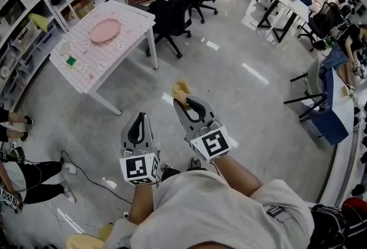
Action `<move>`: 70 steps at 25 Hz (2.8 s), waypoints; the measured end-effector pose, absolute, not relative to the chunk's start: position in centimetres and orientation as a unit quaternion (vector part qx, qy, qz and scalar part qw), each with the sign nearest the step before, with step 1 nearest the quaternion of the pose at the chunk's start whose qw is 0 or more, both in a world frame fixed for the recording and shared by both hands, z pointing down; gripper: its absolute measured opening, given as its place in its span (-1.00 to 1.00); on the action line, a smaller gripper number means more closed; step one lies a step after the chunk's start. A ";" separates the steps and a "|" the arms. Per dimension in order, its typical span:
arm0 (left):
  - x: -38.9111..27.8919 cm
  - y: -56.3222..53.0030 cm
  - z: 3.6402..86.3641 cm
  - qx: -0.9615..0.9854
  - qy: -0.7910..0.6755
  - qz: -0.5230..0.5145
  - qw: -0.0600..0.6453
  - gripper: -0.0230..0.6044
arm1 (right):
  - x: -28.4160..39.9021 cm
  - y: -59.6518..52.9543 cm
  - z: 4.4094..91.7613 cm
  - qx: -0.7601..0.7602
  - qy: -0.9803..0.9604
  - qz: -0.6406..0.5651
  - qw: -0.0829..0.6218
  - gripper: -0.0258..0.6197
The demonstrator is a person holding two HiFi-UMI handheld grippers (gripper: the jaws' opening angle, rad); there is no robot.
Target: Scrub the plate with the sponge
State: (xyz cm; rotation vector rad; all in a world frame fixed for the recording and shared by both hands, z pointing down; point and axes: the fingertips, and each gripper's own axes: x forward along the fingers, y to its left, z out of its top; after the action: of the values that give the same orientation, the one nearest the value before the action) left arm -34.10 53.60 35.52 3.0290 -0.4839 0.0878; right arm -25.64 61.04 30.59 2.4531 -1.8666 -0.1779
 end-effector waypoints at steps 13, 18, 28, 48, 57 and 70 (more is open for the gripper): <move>-35.4 47.0 38.5 0.986 -0.148 0.056 0.056 -0.70 | -27.7 55.0 33.6 0.794 -0.606 -0.032 0.045 -0.73; -32.5 44.6 39.2 0.986 -0.142 0.068 0.056 -0.71 | -24.6 52.4 34.3 0.797 -0.602 -0.024 0.046 -0.73; -20.8 35.8 38.1 0.984 -0.159 0.064 0.041 -0.71 | -12.1 42.7 33.1 0.778 -0.625 -0.048 0.029 -0.73; -6.6 17.2 41.7 0.965 -0.234 0.094 0.068 -0.72 | 4.5 24.4 37.7 0.739 -0.674 0.001 0.018 -0.73; 0.3 3.7 41.3 0.974 -0.197 0.086 0.073 -0.72 | 9.0 11.0 36.7 0.734 -0.676 -0.021 0.052 -0.73; 3.7 -9.8 45.3 0.968 -0.198 0.107 0.109 -0.72 | 12.5 -2.8 41.8 0.715 -0.693 0.039 0.084 -0.72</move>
State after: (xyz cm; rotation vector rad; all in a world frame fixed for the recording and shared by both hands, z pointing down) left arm 3.66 -9.77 45.32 2.8470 -0.5827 0.3137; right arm 12.54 -2.75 41.76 2.1322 -2.0692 0.1154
